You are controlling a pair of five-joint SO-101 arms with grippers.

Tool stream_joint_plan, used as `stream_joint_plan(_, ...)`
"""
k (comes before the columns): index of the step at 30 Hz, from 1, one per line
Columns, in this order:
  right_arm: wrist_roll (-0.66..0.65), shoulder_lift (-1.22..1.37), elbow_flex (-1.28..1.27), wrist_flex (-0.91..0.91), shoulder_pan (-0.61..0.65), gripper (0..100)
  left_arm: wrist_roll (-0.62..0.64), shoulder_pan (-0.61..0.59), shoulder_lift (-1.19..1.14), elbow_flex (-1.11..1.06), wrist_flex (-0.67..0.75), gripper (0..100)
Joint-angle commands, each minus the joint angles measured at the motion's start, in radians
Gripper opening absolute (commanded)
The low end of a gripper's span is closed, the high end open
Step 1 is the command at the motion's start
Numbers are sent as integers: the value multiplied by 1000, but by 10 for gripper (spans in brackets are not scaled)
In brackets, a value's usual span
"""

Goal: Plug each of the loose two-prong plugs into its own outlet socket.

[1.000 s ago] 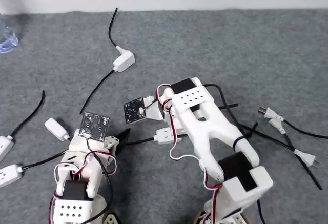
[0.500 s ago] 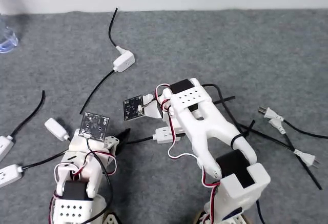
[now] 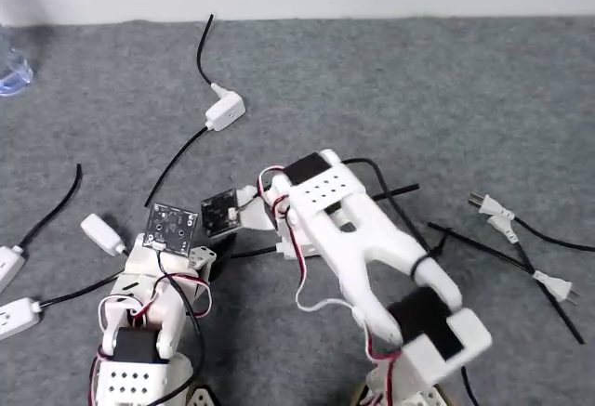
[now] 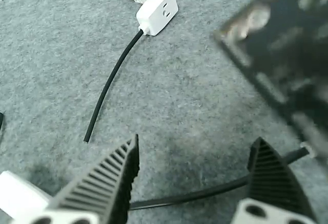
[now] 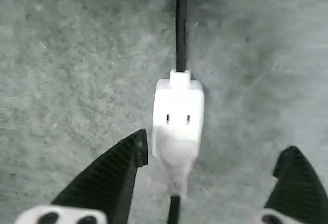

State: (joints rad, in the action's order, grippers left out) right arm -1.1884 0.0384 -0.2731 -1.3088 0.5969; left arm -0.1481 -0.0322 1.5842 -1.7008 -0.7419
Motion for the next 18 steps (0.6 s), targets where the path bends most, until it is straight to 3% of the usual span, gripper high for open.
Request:
stream_joint_plan(1, 11, -163, 28, -15, 5, 384, -9, 8, 5, 10, 3, 328)
stream_joint_plan(9, 25, -383, 146, -223, -51, 384, -9, 8, 5, 10, 3, 328)
stream_joint_plan(18, 282, -544, 206, -269, -289, 384, -9, 3, 2, 10, 2, 328)
